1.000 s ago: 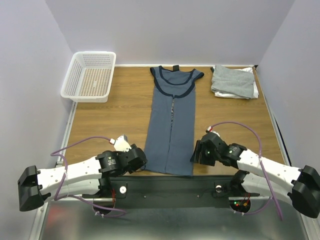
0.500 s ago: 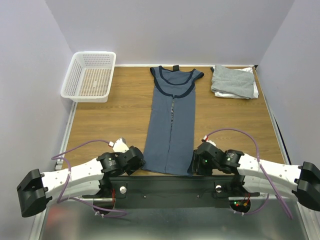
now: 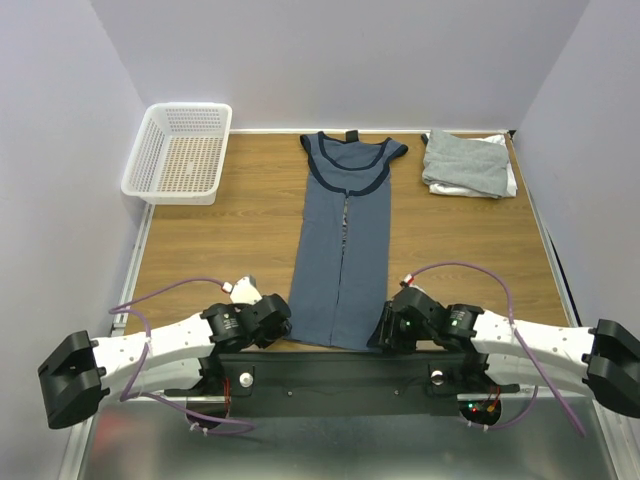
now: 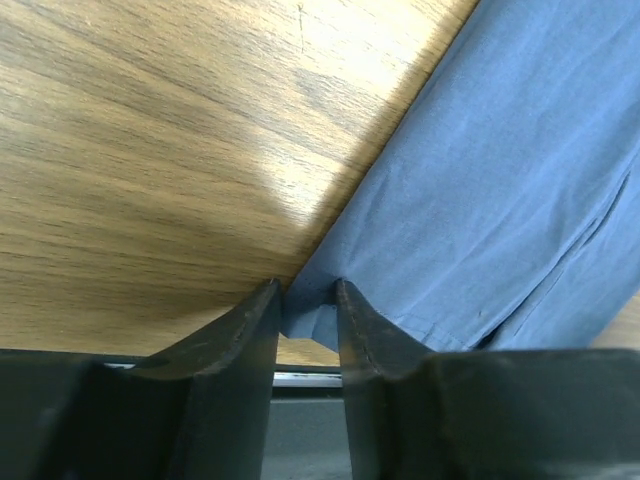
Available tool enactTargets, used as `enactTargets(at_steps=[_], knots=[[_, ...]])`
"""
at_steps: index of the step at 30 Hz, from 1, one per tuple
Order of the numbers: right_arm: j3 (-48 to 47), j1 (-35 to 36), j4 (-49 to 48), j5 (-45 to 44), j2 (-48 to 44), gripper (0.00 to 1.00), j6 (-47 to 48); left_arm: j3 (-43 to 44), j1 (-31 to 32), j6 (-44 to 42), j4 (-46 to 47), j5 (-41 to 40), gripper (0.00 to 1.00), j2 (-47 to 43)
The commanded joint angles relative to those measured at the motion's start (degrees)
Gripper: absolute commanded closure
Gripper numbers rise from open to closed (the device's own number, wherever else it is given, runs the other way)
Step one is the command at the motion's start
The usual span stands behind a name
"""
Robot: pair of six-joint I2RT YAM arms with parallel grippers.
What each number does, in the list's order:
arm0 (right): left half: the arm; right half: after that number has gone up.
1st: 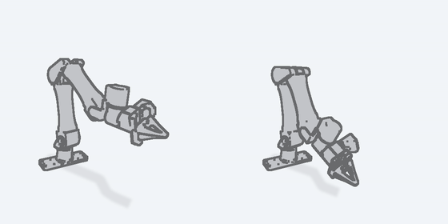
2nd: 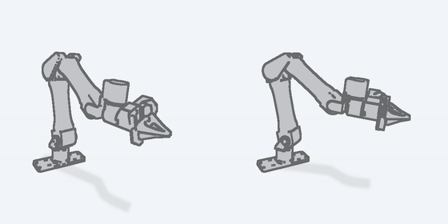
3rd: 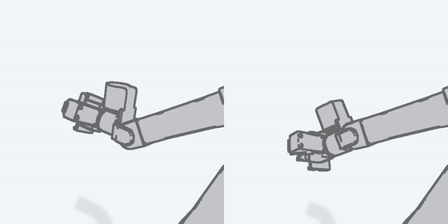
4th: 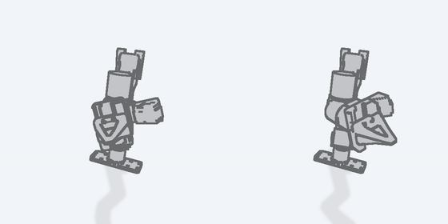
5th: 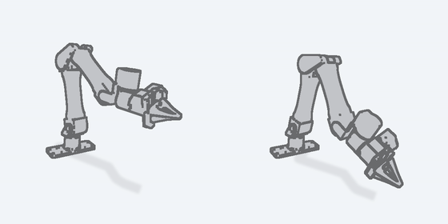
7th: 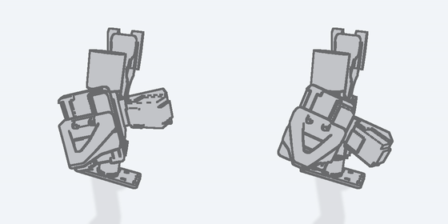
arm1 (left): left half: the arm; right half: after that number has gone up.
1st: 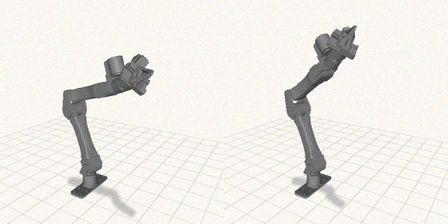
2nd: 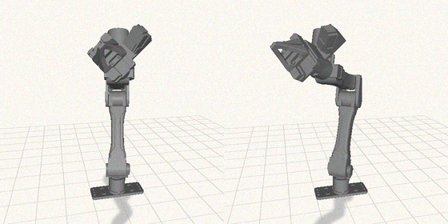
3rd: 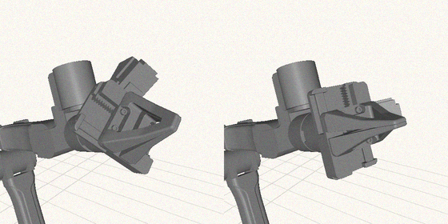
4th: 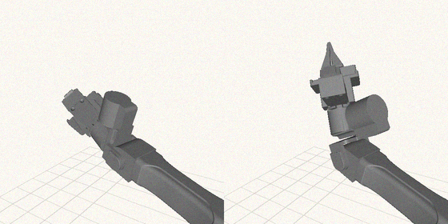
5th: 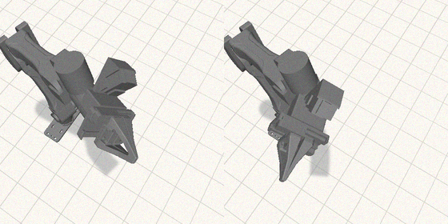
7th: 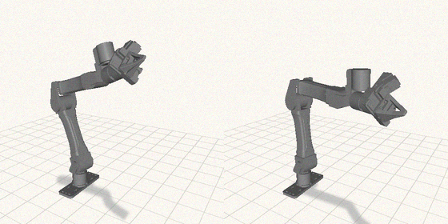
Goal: Fold and stack the tank tops
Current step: Fold the tank top
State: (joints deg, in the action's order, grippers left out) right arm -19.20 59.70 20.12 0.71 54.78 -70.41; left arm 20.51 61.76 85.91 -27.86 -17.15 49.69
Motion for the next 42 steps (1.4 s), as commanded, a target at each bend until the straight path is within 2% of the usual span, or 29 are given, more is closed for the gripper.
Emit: enactTargets(at_steps=[1,2,3,4,6,7,10,15,17,23,26,29,32,37,42], knots=[[3.8,0.7,1.2,-1.1,3.8,0.52,-0.8,1.0,-0.2,-1.8,0.1,-0.8,0.67,0.7],[3.9,0.7,0.9,-1.2,4.1,0.53,-0.9,1.0,-0.3,-2.0,0.3,-0.8,0.68,0.8],[4.0,0.7,1.0,-1.5,4.2,0.54,-1.0,1.1,-0.2,-2.4,0.5,-0.7,0.74,1.0],[4.1,0.7,1.0,-2.1,4.0,0.57,-1.0,1.0,-0.2,-2.9,1.0,-0.7,0.89,0.9],[4.1,0.7,0.9,-2.7,3.6,0.64,-1.0,0.9,-0.2,-3.6,1.6,-0.5,1.0,0.7],[3.9,0.7,1.1,-3.2,3.4,0.71,-1.0,0.8,-0.2,-4.8,2.3,-0.3,1.0,0.5],[3.3,0.7,1.4,-4.0,2.5,0.81,-0.3,0.0,-0.2,-6.7,6.2,1.4,1.0,0.2],[0.4,0.7,6.7,-3.8,0.2,0.92,2.6,-0.1,1.2,-7.9,9.4,3.7,1.0,0.3],[-0.2,0.7,9.0,-3.3,-1.1,0.94,3.4,0.3,2.9,-7.3,9.4,3.3,1.0,0.4],[0.1,2.3,13.3,2.5,-3.0,0.98,3.6,1.9,14.6,0.2,9.1,1.6,1.0,5.8],[-1.3,7.4,14.6,0.3,-3.4,0.99,0.3,2.9,19.9,4.3,9.0,1.3,1.0,9.2],[-2.9,9.1,14.8,-0.4,-3.6,1.0,-1.1,4.0,23.6,7.1,7.6,0.5,1.0,9.5],[-4.6,11.7,15.4,-3.6,-3.7,1.0,-2.7,4.8,25.4,8.8,5.7,-0.3,1.0,8.8],[-10.0,11.7,18.6,-10.3,-3.5,1.0,-1.4,6.8,25.3,8.3,3.6,-5.9,1.0,5.3],[-14.2,11.7,20.1,-16.4,-2.8,1.0,-0.9,8.4,20.3,2.7,4.7,-7.8,1.0,3.0]])
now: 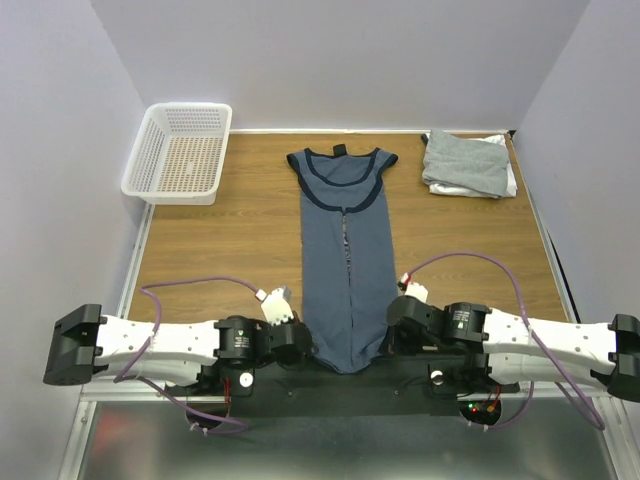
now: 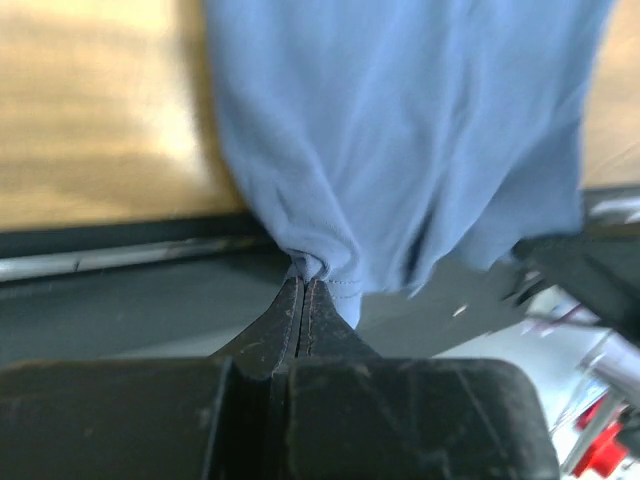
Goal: Fold and stack the tank tops
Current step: Fold the tank top
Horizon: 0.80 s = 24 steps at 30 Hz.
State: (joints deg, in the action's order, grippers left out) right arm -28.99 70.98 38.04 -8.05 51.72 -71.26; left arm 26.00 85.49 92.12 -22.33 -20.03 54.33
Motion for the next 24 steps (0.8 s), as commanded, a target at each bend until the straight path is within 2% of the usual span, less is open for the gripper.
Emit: enactTargets(at_steps=[1,6,15,19,24], knots=[[-5.1,0.4,2.3,-8.5,0.7,1.0,0.2,2.9,-4.4,-4.5,-0.4,-4.8,1.0,-1.6],[-9.5,-0.2,2.4,-14.6,3.4,1.0,2.4,4.8,-10.4,-11.2,2.5,-4.8,1.0,-1.9],[-17.2,-6.2,1.9,-22.4,8.2,1.0,10.0,8.6,-20.4,-22.9,8.6,-5.1,1.0,0.3],[-19.5,-7.4,-0.6,-26.1,11.5,1.0,13.8,10.6,-23.9,-26.6,11.8,-5.3,1.0,2.4],[-20.3,-11.4,-6.5,-26.5,14.3,1.0,19.5,12.2,-29.4,-31.2,16.8,-3.8,1.0,6.4]])
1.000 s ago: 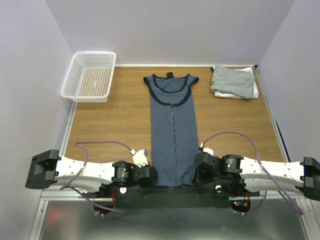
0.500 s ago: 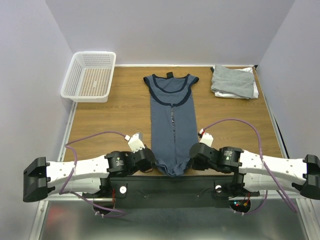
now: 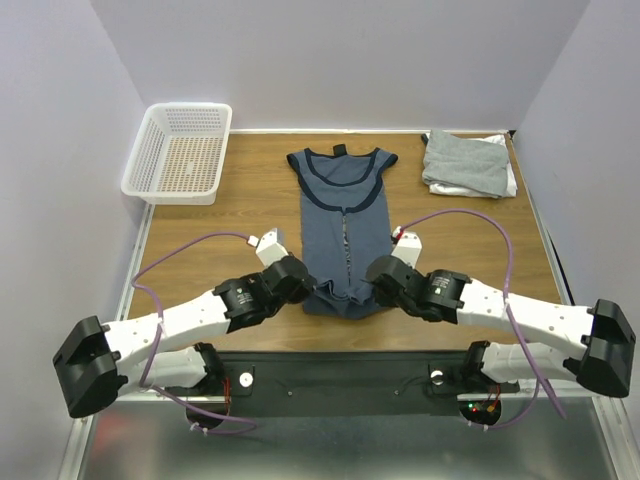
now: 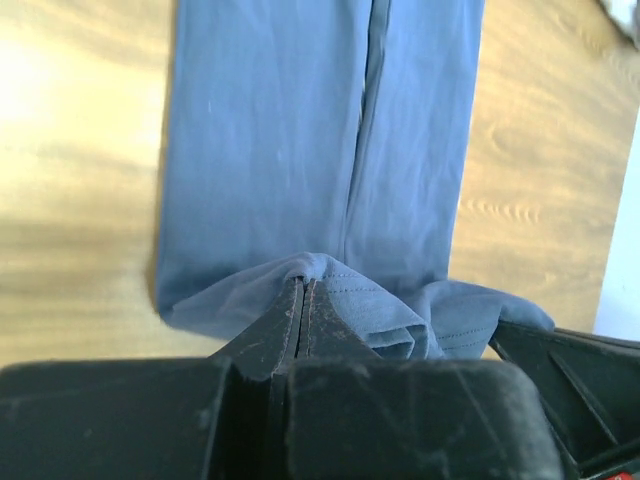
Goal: Fold and stack the tank tops
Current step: Fold the tank top
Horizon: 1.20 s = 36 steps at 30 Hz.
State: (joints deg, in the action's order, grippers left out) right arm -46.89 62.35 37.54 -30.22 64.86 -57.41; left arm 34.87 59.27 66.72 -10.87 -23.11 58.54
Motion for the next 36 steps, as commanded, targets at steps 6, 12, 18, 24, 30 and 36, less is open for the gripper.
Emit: enactTargets(at_steps=[6,12,18,24,30,36], knots=[[-4.7,-8.5,-15.5,-3.6,6.0,1.0,13.2,5.3,-7.8,-9.8,10.6,1.7,1.0,7.4],[-7.5,-13.2,-21.3,-0.6,10.7,1.0,17.4,8.4,-12.6,-13.2,15.4,3.8,1.0,12.0],[-10.1,-17.9,-25.1,3.0,15.8,1.0,20.0,12.9,-16.8,-15.8,16.9,5.9,1.0,17.6],[-13.2,-22.8,-27.6,6.0,20.4,1.0,21.5,16.4,-19.4,-17.8,18.2,7.6,1.0,22.2],[-16.3,-26.5,-29.1,8.8,24.4,1.0,22.2,18.8,-23.0,-19.1,19.5,9.6,1.0,26.3],[-20.9,-28.3,-29.4,10.4,28.6,1.0,23.0,22.9,-25.9,-20.3,19.7,11.2,1.0,29.9]])
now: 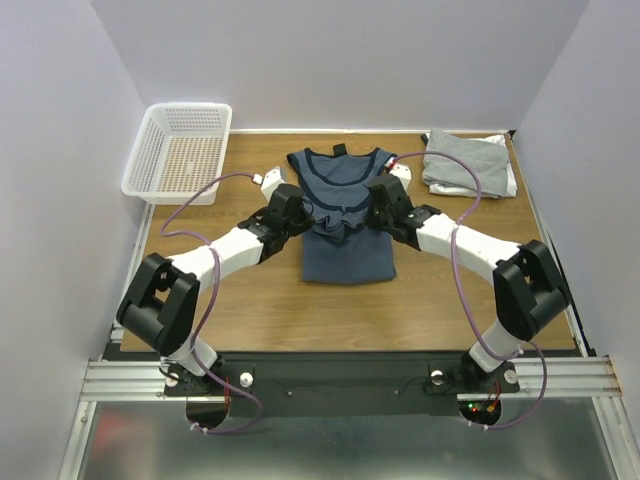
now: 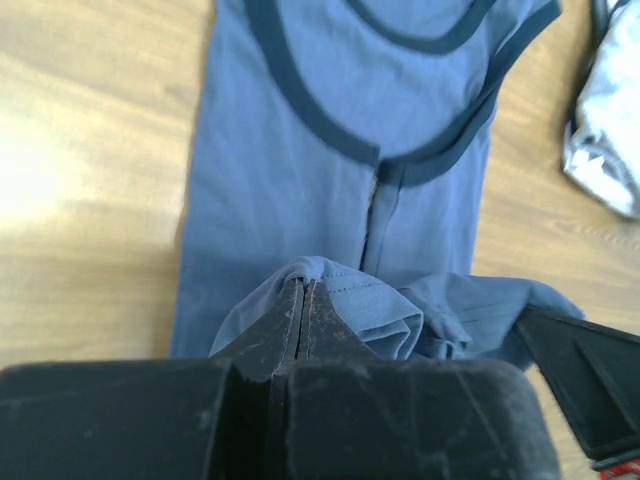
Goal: Fold and stack the tank tops
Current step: Fold the tank top
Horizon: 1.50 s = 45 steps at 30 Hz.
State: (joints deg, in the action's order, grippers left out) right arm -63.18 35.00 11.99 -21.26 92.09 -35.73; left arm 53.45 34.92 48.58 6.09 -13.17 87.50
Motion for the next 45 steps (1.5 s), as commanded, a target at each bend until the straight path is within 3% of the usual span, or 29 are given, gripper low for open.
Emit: enactTargets(at_steps=[1,15,18,19,21,22,25,28,31,34,35,37,38,40,45], knots=[[-5.1,-1.5,-3.9,1.7,2.0,1.0,1.4,4.8,-2.0,-2.4,2.8,1.4,1.0,1.5],[-11.4,-5.6,-4.1,4.1,11.8,0.96,0.8,11.5,-7.0,-4.3,7.8,7.4,0.98,14.8],[-11.8,-6.7,-4.1,4.3,12.5,0.8,0.4,12.4,-7.8,-5.4,9.4,8.7,0.72,15.9],[-12.0,-6.9,-4.1,4.5,12.5,0.67,0.5,12.4,-7.8,-5.8,10.0,9.0,0.59,15.9],[-12.9,-7.6,-4.1,4.1,12.9,0.52,0.8,12.4,-8.4,-6.5,11.3,9.2,0.5,15.1],[-13.5,-7.8,-4.1,4.3,12.9,0.4,1.0,12.6,-8.6,-6.6,11.2,9.0,0.44,14.7],[-14.8,-8.0,-4.0,4.2,12.7,0.29,2.2,12.7,-9.7,-7.0,10.7,9.0,0.4,12.7],[-14.4,-8.0,-3.7,4.5,11.0,0.28,2.5,11.9,-10.0,-7.4,9.7,7.5,0.4,9.4],[-12.5,-7.9,-3.6,8.2,9.7,0.3,2.4,10.5,-9.9,-6.8,6.9,7.0,0.43,7.2],[-11.4,-6.3,-3.2,10.0,10.1,0.32,2.4,8.3,-8.9,-4.5,6.5,7.3,0.64,6.0],[-11.0,-5.7,-3.3,9.9,10.4,0.39,2.4,7.4,-8.0,-4.5,6.7,7.6,0.75,6.1],[-10.7,-5.5,-3.3,10.0,12.1,0.48,1.8,7.4,-7.2,-4.2,8.0,9.4,0.85,7.5],[-11.1,-5.5,-3.2,9.5,13.1,0.53,1.6,7.6,-7.1,-4.1,8.1,10.0,0.95,8.3],[-12.1,-5.6,-3.1,8.2,14.8,0.55,2.3,8.7,-6.9,-3.9,8.7,11.7,1.0,10.7],[-15.7,-7.4,-2.6,7.6,19.1,0.6,3.4,13.2,-6.9,-5.5,9.1,14.7,1.0,16.7]])
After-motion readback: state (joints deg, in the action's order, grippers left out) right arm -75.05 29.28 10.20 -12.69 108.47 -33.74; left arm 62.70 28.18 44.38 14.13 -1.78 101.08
